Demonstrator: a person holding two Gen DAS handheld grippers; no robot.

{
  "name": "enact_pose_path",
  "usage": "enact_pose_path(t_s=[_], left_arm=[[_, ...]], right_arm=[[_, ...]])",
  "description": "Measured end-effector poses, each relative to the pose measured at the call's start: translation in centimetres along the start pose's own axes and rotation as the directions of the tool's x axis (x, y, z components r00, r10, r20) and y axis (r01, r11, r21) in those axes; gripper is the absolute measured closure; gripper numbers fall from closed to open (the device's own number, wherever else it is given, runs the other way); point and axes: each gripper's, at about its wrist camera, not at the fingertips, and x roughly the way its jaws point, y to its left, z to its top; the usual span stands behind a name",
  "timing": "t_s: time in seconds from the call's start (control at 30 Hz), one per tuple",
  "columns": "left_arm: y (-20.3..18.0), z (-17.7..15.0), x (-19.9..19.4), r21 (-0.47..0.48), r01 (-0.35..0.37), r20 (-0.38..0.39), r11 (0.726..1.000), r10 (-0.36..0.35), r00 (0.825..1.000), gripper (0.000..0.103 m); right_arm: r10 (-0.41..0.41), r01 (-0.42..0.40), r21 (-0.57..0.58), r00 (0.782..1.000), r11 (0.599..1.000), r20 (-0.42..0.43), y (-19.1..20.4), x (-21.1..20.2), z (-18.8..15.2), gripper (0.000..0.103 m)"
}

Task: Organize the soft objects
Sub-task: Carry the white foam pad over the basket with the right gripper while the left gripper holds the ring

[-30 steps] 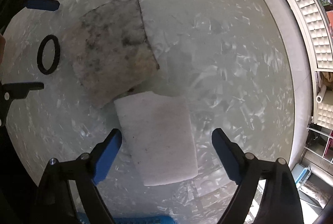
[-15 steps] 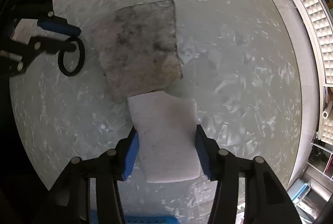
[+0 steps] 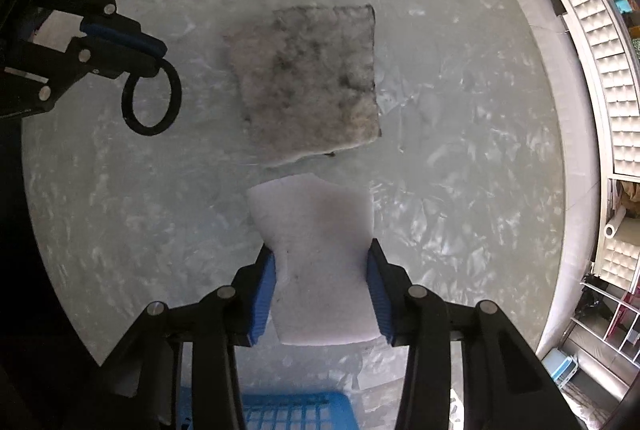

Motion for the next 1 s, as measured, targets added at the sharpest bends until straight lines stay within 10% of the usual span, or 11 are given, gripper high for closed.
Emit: enact_pose_path(t_s=[0.63, 1.0], left_arm=[[-7.0, 0.3, -9.7, 0.064, -0.008, 0.128, 0.998, 0.0, 0.992, 0.099], [-12.9, 0.1, -11.5, 0.129, -0.007, 0.144, 0.992, -0.012, 0.989, 0.099]], right_arm=[[-0.061, 0.057, 0.037, 0.989, 0.998, 0.133, 10.3, -12.2, -6.8, 0.062], [-0.098, 0.07, 0.14, 0.974, 0.988, 0.205, 9.2, -15.1, -13.8, 0.06]])
